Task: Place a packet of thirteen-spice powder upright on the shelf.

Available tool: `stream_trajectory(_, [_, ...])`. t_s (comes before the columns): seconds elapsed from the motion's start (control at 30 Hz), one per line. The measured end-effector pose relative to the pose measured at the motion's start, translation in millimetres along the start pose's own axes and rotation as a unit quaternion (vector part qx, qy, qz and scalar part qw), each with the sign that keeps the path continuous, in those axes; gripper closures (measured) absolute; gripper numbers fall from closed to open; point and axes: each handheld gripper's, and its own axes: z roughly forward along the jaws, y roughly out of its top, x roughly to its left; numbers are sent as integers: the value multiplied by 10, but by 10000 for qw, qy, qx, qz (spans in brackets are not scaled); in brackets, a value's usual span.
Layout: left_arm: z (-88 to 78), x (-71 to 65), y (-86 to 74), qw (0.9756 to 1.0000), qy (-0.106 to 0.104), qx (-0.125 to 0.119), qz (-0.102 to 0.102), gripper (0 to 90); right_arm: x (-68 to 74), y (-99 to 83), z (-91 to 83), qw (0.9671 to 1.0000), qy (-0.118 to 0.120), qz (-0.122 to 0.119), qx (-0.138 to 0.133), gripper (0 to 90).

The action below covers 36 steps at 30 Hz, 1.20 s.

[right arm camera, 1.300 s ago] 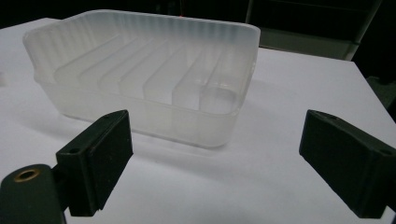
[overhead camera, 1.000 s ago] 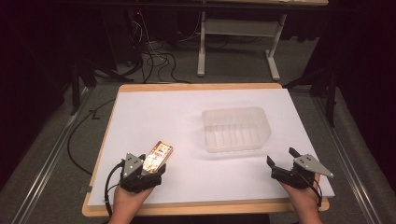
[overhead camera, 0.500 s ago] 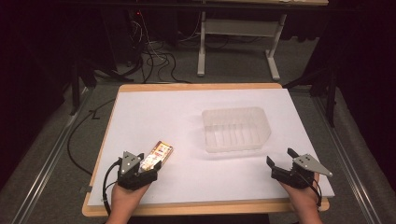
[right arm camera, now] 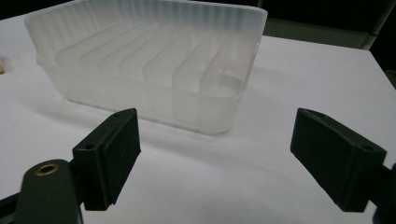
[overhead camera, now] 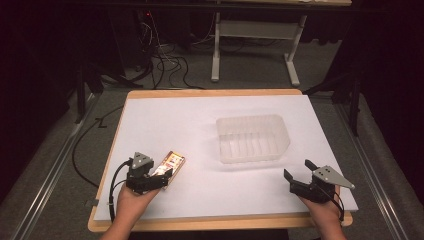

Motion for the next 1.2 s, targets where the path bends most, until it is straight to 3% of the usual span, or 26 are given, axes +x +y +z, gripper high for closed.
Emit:
stream_trajectory(0.1, [35, -4, 96, 9992, -31, 358, 185, 222, -7, 1, -6, 10000, -15, 36, -10, 167])
stream_trajectory(0.2, [82, 14, 183, 9967, -70, 762, 261, 209, 1, 5, -11, 10000, 3, 15, -11, 171])
stream_trajectory(0.33, [201, 13, 268, 9895, -55, 1413, 312, 160, 21, 6, 2, 10000, 35, -39, 26, 173])
stream_trajectory(0.37, [201, 13, 268, 9895, -55, 1413, 312, 155, 21, 6, 2, 10000, 35, -39, 26, 173])
stream_trajectory(0.4, [239, -1, 301, 9848, 43, 1672, 466, 155, 30, 3, 9, 10000, 52, -37, 52, 174])
stream_trajectory(0.7, [413, -21, 445, 9658, 221, 2467, 771, 153, 20, -6, 17, 9999, 36, -22, 121, 182])
stream_trajectory(0.73, [413, -21, 445, 9658, 221, 2467, 771, 153, 19, -7, 18, 9999, 37, -25, 133, 182])
stream_trajectory(0.77, [454, -28, 472, 9621, 169, 2616, 749, 153, 19, -7, 20, 9999, 43, -26, 141, 184])
stream_trajectory(0.87, [525, -22, 499, 9565, 111, 2843, 644, 151, 19, -8, 24, 9999, 54, -47, 148, 186])
stream_trajectory(0.9, [549, -19, 509, 9532, 106, 2948, 657, 151, 20, -8, 25, 9999, 64, -38, 148, 186])
stream_trajectory(0.93, [549, -19, 509, 9532, 106, 2948, 657, 151, 20, -8, 25, 9999, 64, -38, 148, 186])
stream_trajectory(0.97, [591, -19, 526, 9475, 139, 3111, 727, 152, 21, -8, 21, 9999, 66, -40, 153, 188])
stream_trajectory(1.0, [591, -19, 526, 9475, 139, 3111, 727, 152, 21, -9, 20, 9999, 65, -36, 153, 188])
stream_trajectory(1.1, [633, -16, 554, 9423, 125, 3263, 742, 164, 13, -10, 18, 9999, 60, -49, 150, 190])
stream_trajectory(1.2, [686, -10, 570, 9337, 107, 3498, 754, 175, 10, -12, 17, 9999, 61, -20, 157, 192])
